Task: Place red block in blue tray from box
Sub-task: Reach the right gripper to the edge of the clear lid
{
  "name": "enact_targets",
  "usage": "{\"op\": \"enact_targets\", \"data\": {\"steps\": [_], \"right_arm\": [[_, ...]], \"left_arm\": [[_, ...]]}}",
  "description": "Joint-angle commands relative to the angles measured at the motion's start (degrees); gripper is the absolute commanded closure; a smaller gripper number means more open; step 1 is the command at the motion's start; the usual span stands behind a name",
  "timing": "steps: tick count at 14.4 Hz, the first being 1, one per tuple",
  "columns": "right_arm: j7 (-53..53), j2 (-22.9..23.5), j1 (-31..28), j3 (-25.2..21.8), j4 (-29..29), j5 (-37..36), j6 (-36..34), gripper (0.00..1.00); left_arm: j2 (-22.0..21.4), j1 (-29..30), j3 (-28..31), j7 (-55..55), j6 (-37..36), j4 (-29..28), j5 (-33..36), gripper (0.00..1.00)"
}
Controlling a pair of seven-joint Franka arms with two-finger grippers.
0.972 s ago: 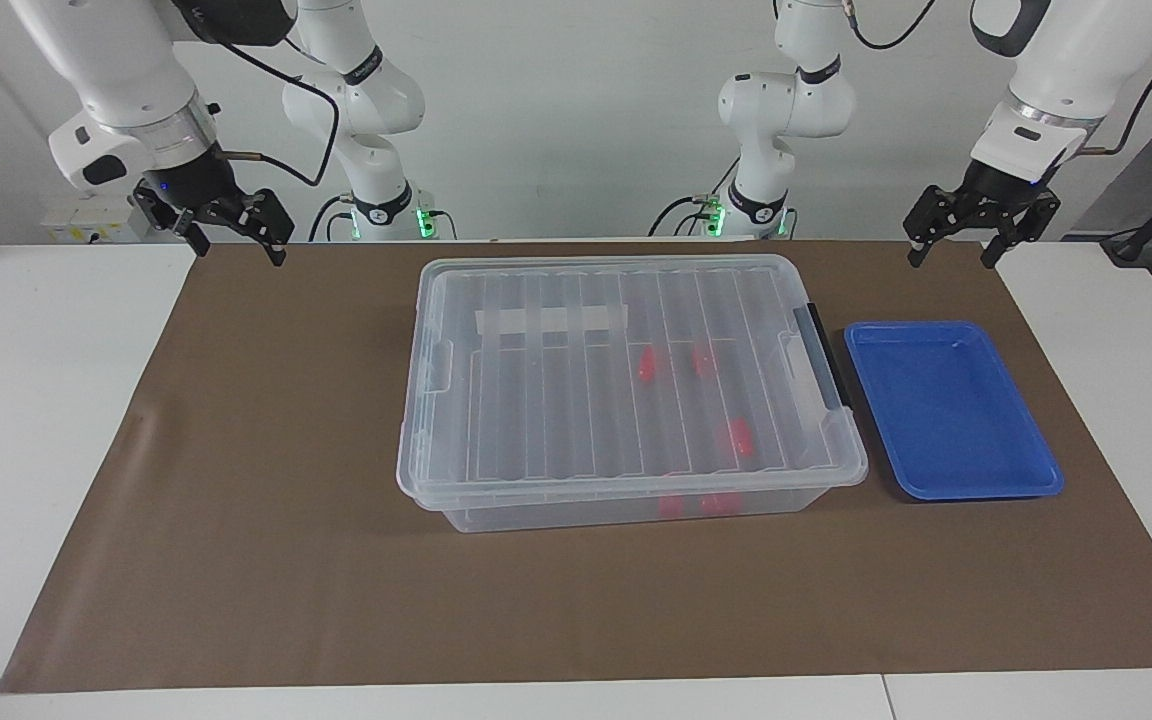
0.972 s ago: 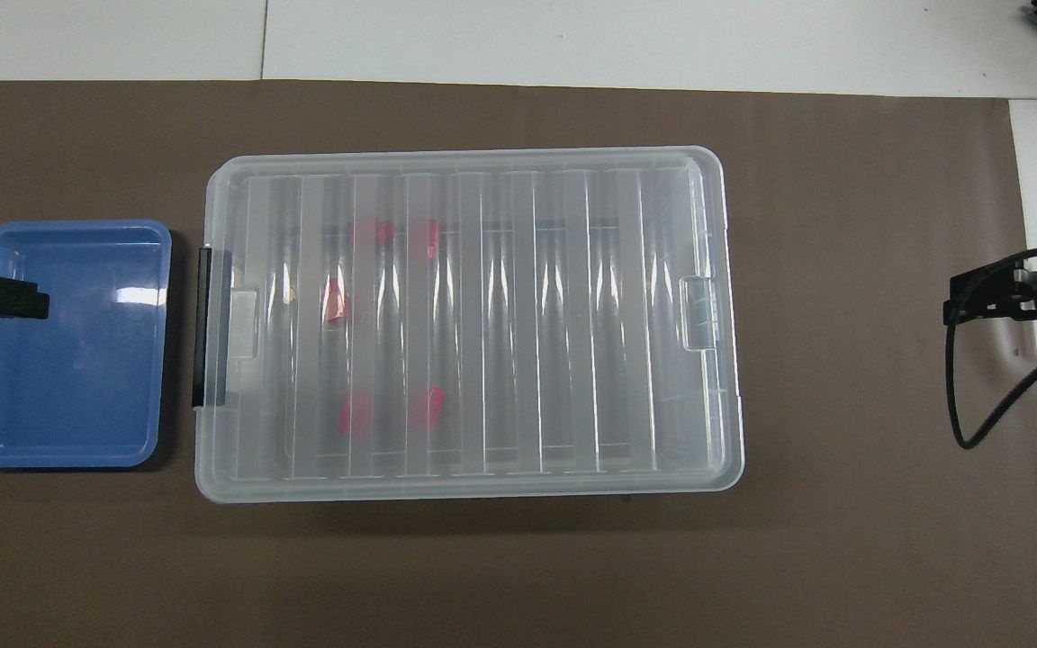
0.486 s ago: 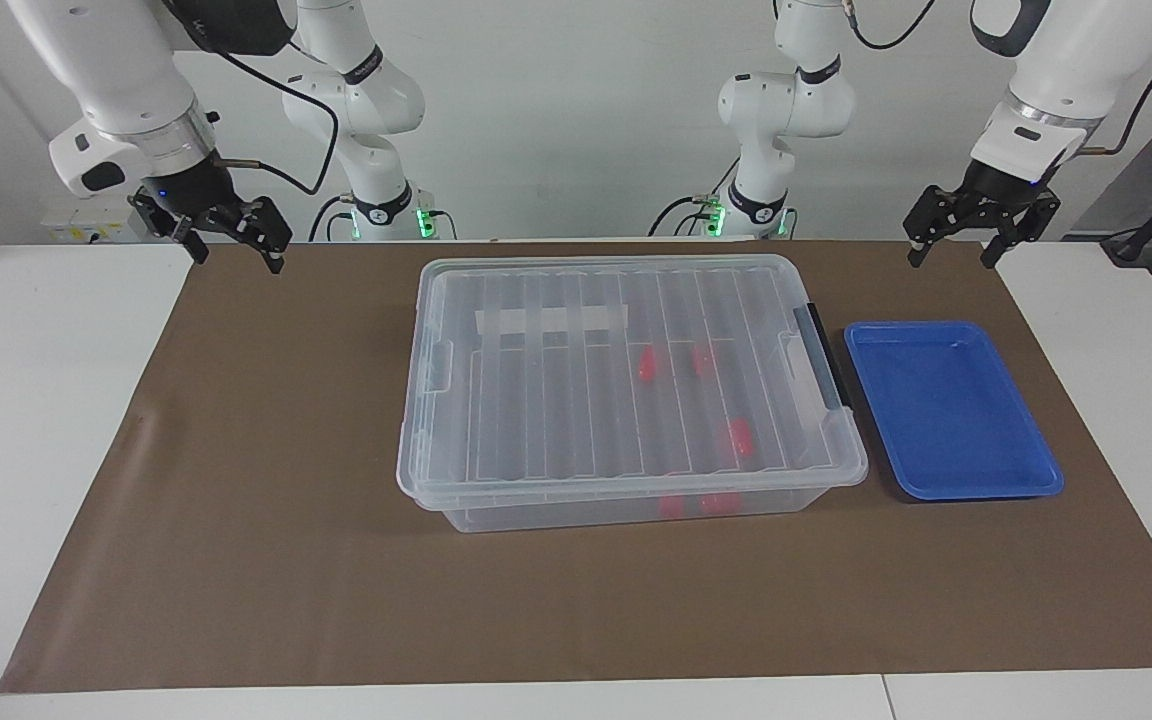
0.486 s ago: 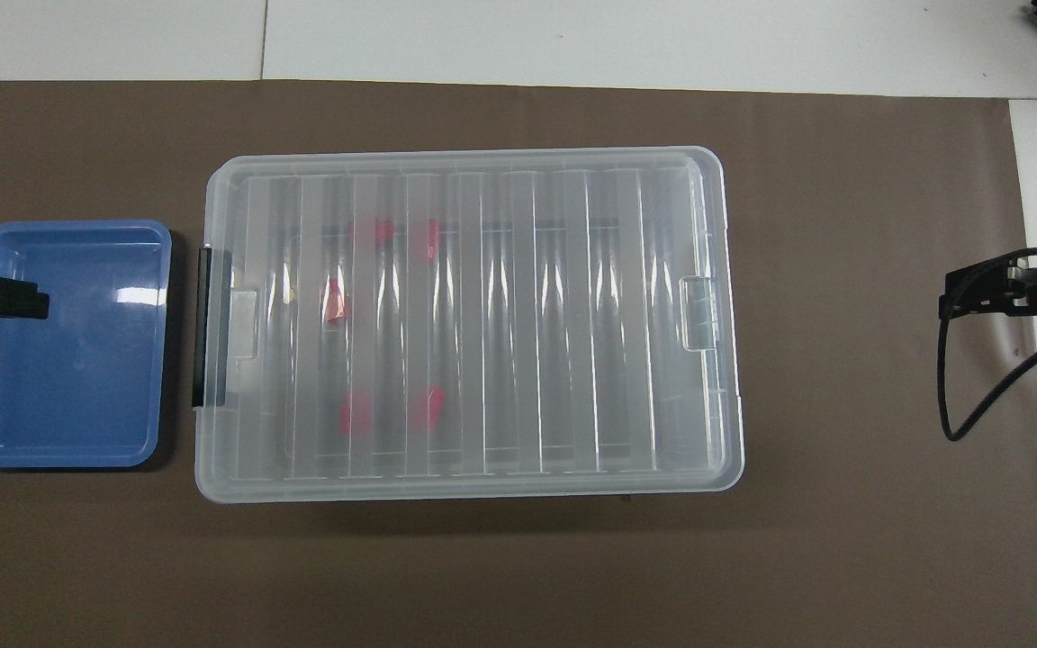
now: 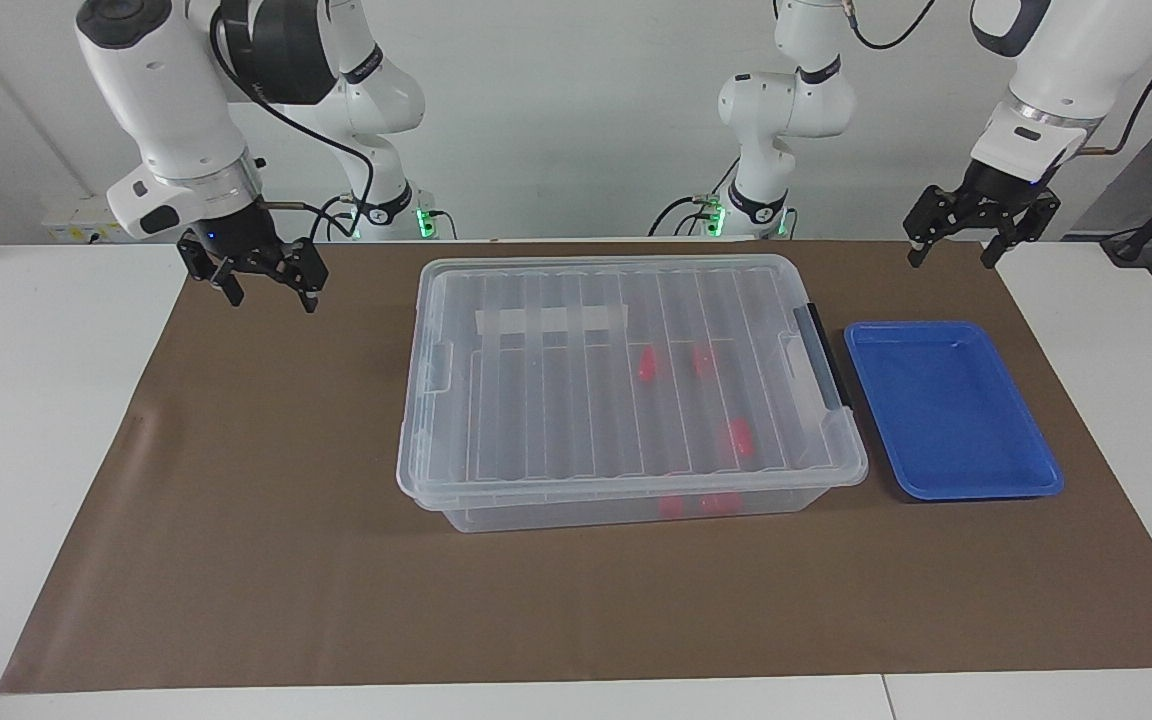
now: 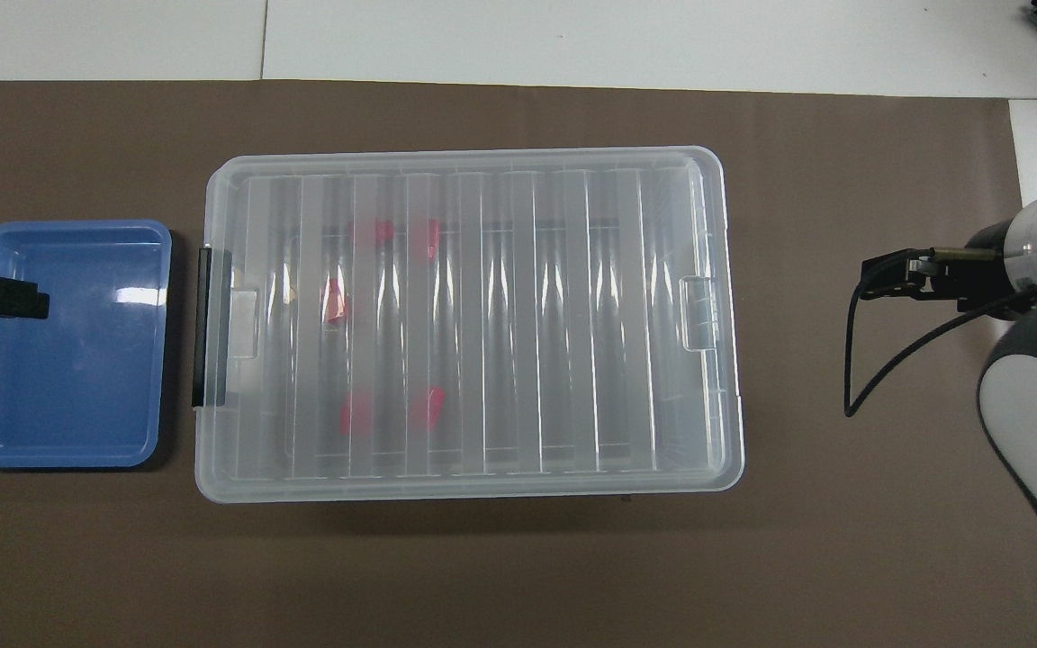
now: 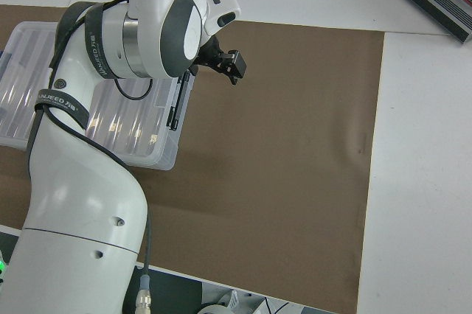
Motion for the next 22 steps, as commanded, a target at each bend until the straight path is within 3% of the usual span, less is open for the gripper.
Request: {"op": "enact_targets", "data": {"steps": [1, 8, 14, 22], "right_arm": [[2.5, -1.3, 1.8, 0.2, -4.7, 0.6, 5.1, 0.01], [5.2, 4.3, 5.9, 0.2, -4.7, 3.0, 12.2, 0.01], [8.7, 6.6, 10.6, 0.2, -4.8, 3.0, 13.5, 0.01], [5.1, 8.0, 9.7, 0.1, -6.8, 3.0, 15.9, 0.01]], "left_arm": [[-0.9, -0.5, 0.3, -0.5, -1.0, -0.2, 1.1, 0.00], [-0.9, -0.5, 0.3, -0.5, -1.0, -0.2, 1.1, 0.00], [-0.9, -0.5, 0.3, -0.5, -1.0, -0.2, 1.1, 0.00], [-0.9, -0.5, 0.3, -0.5, -1.0, -0.2, 1.1, 0.00]]}}
